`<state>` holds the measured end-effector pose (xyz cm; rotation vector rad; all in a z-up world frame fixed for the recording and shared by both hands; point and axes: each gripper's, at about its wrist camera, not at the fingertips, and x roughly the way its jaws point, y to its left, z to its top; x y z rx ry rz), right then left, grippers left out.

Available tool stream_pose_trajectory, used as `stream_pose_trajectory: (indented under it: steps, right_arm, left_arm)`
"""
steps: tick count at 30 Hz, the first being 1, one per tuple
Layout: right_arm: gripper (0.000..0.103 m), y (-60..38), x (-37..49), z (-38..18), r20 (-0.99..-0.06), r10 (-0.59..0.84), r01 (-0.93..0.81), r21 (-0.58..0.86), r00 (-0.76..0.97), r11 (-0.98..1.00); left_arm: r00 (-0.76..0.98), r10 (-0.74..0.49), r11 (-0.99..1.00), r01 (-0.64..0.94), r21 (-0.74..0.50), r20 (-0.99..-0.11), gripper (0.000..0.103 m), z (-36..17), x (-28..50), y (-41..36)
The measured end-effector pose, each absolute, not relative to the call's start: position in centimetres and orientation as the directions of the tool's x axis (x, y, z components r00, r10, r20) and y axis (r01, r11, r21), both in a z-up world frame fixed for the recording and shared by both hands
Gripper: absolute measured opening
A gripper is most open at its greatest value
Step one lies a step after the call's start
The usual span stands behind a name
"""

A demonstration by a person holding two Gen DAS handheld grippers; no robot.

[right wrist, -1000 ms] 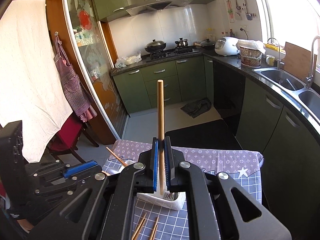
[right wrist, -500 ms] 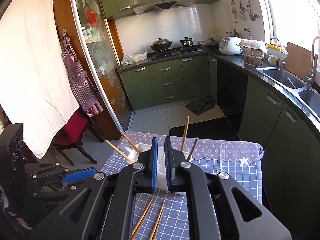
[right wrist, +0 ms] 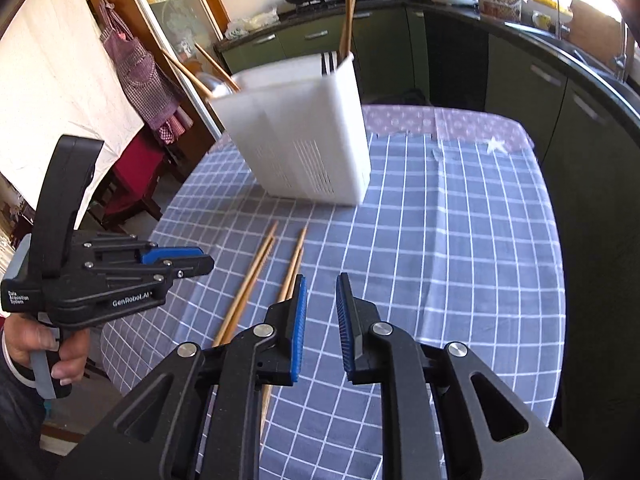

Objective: Organize utensils
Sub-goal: 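Move both grippers back down to the chopsticks on the cloth, then grasp a wooden chopstick with the left gripper and lift it upright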

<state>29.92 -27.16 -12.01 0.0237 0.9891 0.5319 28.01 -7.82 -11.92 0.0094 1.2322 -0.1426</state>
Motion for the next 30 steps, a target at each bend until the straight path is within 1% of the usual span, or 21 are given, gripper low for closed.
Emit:
stream_pose_trajectory:
  steps: [5, 14, 25, 28, 30]
  right_arm:
    - [0.016, -28.2, 30.3, -14.9, -0.810, 0.433, -0.385, 0.282, 0.396, 0.879]
    - [0.016, -28.1, 31.5, -15.7, -0.819, 0.436, -0.377, 0.296, 0.372, 0.877]
    - [0.016, -26.9, 31.9, -16.4, -0.824, 0.451, -0.390, 0.311, 0.344, 0.867]
    - [0.020, -26.8, 31.9, -16.6, -0.826, 0.450, -0.394, 0.309, 0.340, 0.866]
    - [0.020, -26.7, 31.9, -16.5, -0.827, 0.448, -0.394, 0.307, 0.340, 0.866]
  left_arm:
    - [0.279, -0.070, 0.994, 0.095, -0.045, -0.958, 0.015, -14.0, 29.1, -8.3]
    - [0.227, -0.042, 0.997, 0.076, -0.025, -0.973, 0.015, -16.8, 30.5, -8.5]
    - [0.220, -0.023, 0.996, 0.088, -0.004, -0.975, 0.015, -17.5, 30.7, -9.4]
    - [0.212, -0.032, 0.996, 0.086, -0.014, -0.977, 0.007, -17.5, 31.0, -9.3]
    - [0.219, -0.035, 0.996, 0.084, -0.016, -0.975, 0.006, -17.3, 30.9, -8.9]
